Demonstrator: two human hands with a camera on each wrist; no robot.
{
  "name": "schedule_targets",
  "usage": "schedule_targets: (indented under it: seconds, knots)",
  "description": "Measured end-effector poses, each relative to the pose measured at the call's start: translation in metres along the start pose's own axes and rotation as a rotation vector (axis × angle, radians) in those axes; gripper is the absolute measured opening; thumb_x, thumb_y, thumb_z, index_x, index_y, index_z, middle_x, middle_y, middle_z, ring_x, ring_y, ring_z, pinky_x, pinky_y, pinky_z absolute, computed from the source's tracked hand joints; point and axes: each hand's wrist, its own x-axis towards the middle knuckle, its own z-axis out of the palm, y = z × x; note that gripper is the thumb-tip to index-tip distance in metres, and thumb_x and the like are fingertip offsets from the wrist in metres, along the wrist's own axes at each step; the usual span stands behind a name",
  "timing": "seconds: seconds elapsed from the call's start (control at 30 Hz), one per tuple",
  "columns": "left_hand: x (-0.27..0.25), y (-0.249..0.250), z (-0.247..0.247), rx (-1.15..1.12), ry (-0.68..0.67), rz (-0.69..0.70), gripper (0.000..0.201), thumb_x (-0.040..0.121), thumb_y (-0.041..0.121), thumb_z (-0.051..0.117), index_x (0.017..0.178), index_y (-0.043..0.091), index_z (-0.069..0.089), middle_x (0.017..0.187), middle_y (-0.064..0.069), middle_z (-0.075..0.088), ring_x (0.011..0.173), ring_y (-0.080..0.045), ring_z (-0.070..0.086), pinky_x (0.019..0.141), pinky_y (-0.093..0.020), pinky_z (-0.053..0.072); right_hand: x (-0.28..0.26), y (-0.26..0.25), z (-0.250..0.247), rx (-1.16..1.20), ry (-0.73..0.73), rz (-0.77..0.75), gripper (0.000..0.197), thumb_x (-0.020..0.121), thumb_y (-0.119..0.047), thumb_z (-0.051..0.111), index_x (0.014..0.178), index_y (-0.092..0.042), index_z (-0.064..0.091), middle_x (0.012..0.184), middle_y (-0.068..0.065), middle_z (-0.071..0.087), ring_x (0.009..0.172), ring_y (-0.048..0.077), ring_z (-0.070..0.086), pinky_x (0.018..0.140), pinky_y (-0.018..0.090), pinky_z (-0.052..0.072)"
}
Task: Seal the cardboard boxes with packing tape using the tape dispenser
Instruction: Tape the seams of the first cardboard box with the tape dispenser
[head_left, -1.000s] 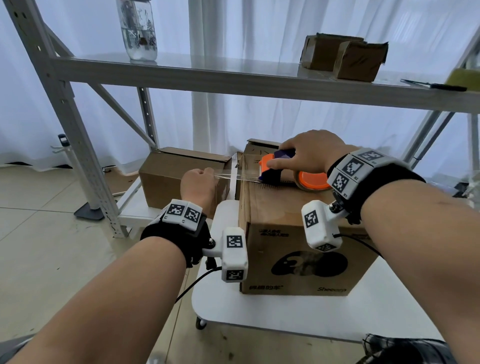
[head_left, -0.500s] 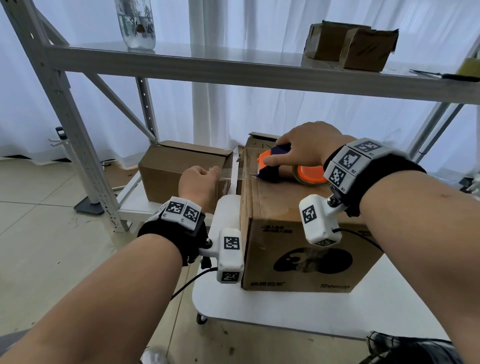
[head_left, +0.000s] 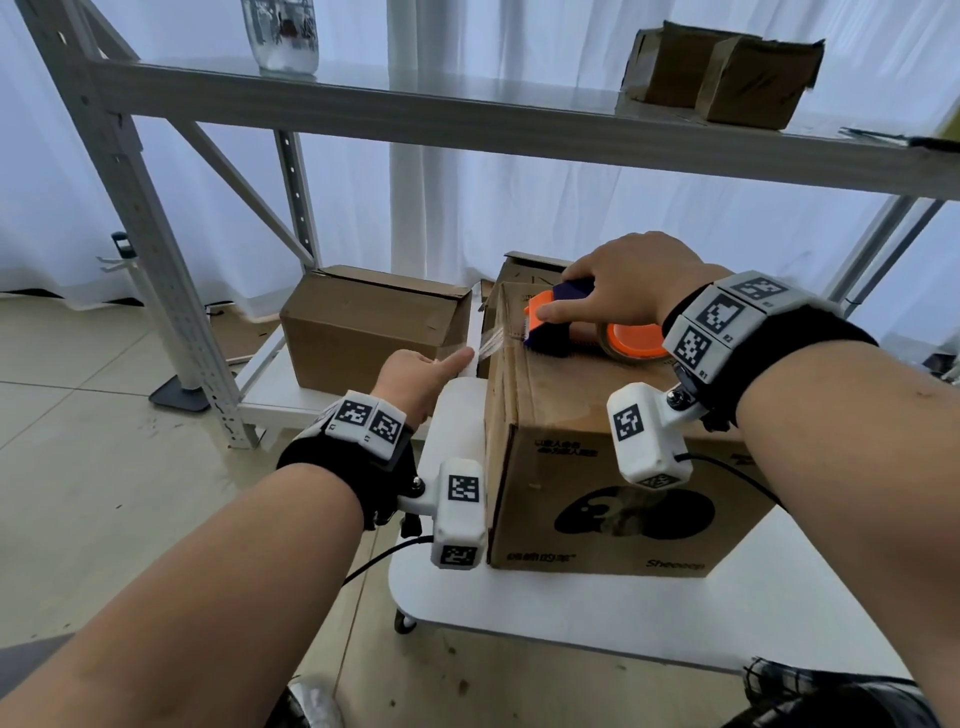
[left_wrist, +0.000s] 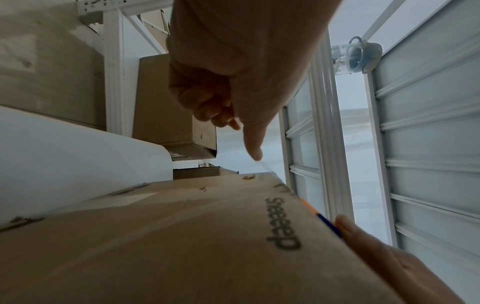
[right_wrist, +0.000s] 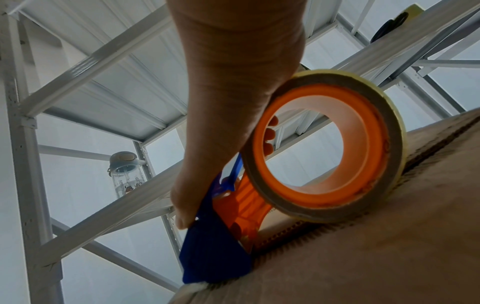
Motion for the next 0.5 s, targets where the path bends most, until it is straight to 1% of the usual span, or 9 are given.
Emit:
schedule_targets:
  seconds: [0.1,0.17,0.27,0.33,0.4,0.5]
  knots:
    - [0.002,0.001,0.007,0.04,-0.055,-0.031,0.05,0.081,0.054,0.066,0.066,0.011,0.043,0.058,-0.002,0.035,0.047,-0.013,0.032,0.043,-0.023,0.03,-0.001,0.0,-0.001,-0.009,0.002,0.001,0.077,0.075,-0.086,0.03,0.12,-0.031,0.06,0.097,-0.006,0.066,0.088,0.017,0.058,0.071,0.031,0.045]
    - [0.001,0.003,0.014,0.095,-0.098,-0.041,0.052,0.082,0.056,0.062,0.07,0.009,0.043,0.06,-0.002,0.037,0.049,-0.012,0.033,0.044,-0.023,0.031,-0.002,0.0,-0.001,-0.006,-0.002,0.004,0.076,0.075,-0.085,0.031,0.119,-0.031,0.06,0.097,-0.006,0.066,0.088,0.016,0.058,0.07,0.031,0.044]
    - [0.002,0.006,0.02,0.164,-0.178,-0.104,0.06,0.085,0.063,0.054,0.084,0.004,0.048,0.072,-0.005,0.044,0.055,-0.012,0.037,0.046,-0.022,0.034,-0.002,-0.001,0.0,-0.006,-0.005,0.005,0.074,0.076,-0.085,0.031,0.117,-0.03,0.061,0.097,-0.005,0.066,0.087,0.016,0.058,0.069,0.031,0.043]
    - [0.001,0.01,0.02,0.211,-0.235,-0.152,0.063,0.085,0.067,0.047,0.088,0.004,0.052,0.079,-0.006,0.049,0.056,-0.013,0.037,0.047,-0.021,0.034,-0.002,-0.001,0.0,-0.008,-0.001,0.003,0.074,0.076,-0.084,0.031,0.116,-0.029,0.062,0.096,-0.005,0.067,0.087,0.017,0.058,0.068,0.03,0.043]
    - [0.0,0.013,0.019,0.255,-0.272,-0.161,0.064,0.087,0.068,0.042,0.092,0.005,0.054,0.079,-0.005,0.052,0.055,-0.013,0.038,0.046,-0.021,0.035,-0.002,-0.001,0.0,-0.011,0.002,-0.001,0.075,0.076,-0.084,0.031,0.115,-0.028,0.062,0.095,-0.004,0.067,0.086,0.017,0.059,0.068,0.03,0.043]
    - [0.001,0.016,0.02,0.287,-0.271,-0.152,0.066,0.09,0.065,0.04,0.104,0.003,0.056,0.08,-0.003,0.057,0.055,-0.012,0.04,0.047,-0.022,0.036,-0.001,-0.001,0.001,-0.01,-0.001,-0.001,0.076,0.075,-0.085,0.031,0.114,-0.028,0.062,0.096,-0.003,0.067,0.087,0.018,0.059,0.068,0.031,0.044]
